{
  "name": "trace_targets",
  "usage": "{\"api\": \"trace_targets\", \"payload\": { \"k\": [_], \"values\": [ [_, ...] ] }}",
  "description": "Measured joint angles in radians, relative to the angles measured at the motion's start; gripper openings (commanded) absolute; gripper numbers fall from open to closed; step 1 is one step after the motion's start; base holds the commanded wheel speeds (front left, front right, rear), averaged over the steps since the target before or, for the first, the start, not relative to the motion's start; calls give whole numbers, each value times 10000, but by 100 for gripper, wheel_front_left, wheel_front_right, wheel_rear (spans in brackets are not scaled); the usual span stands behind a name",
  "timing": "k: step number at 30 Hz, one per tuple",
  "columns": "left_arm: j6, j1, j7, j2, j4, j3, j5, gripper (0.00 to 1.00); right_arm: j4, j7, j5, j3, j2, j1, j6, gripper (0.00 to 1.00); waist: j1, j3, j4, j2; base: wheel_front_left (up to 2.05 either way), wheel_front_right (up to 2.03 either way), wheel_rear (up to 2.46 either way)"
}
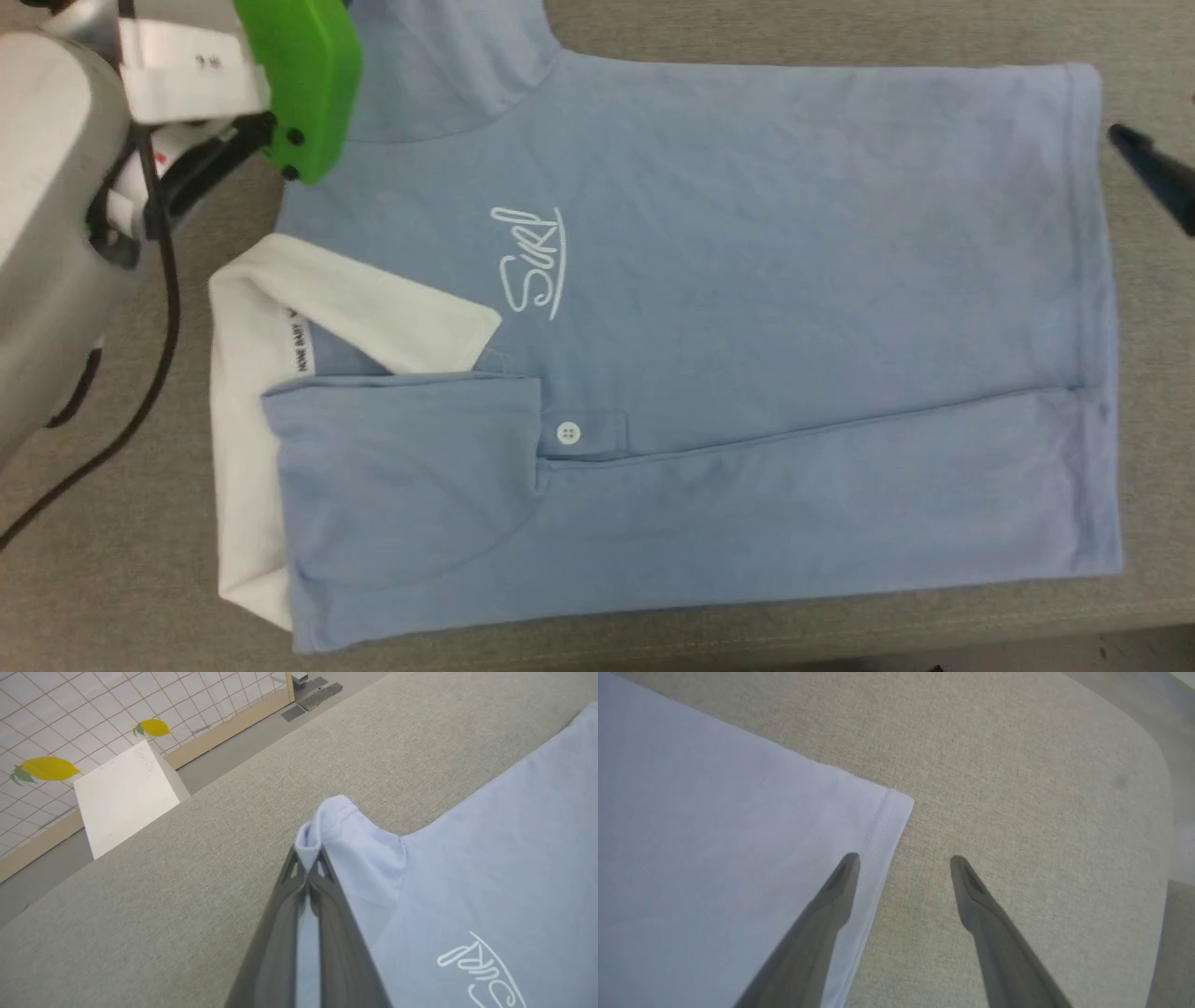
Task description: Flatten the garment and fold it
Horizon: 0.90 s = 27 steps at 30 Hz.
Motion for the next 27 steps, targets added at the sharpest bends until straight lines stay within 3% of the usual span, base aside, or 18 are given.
{"api": "trace_targets", "payload": {
  "k": [8, 18, 19, 20, 21, 27],
  "values": [
    [663, 472, -173, 21, -1647, -61, 309, 0, 1992, 412, 59, 1440, -313, -1659, 0, 100, 0, 258, 719, 0, 0, 0, 0],
    [1053, 842, -173, 119, -2543, -167, 420, 0, 2899, 249, 98, 3183, -842, -2616, -4, 100, -1, 582, 1180, -1, 0, 0, 0],
    [1081, 878, -171, 136, -2554, -178, 420, 0, 2899, 247, 127, 3354, -899, -2675, -4, 96, -1, 593, 1198, -1, 0, 0, 0],
    [1083, 911, -150, 174, -2560, -230, 441, 0, 2899, 198, 184, 3551, -968, -2740, -4, 17, -1, 596, 1209, -1, 0, 0, 0],
    [1083, 951, -128, 219, -2560, -270, 460, 0, 2897, 144, 240, 3741, -1018, -2797, -4, 0, -1, 585, 1213, -1, 0, 0, 0],
    [1139, 1190, -359, 278, -2372, -265, 460, 0, 3392, -872, 748, 4142, -909, -2862, 0, 0, 0, 337, 1179, 0, 0, 0, 0]
  ]
}}
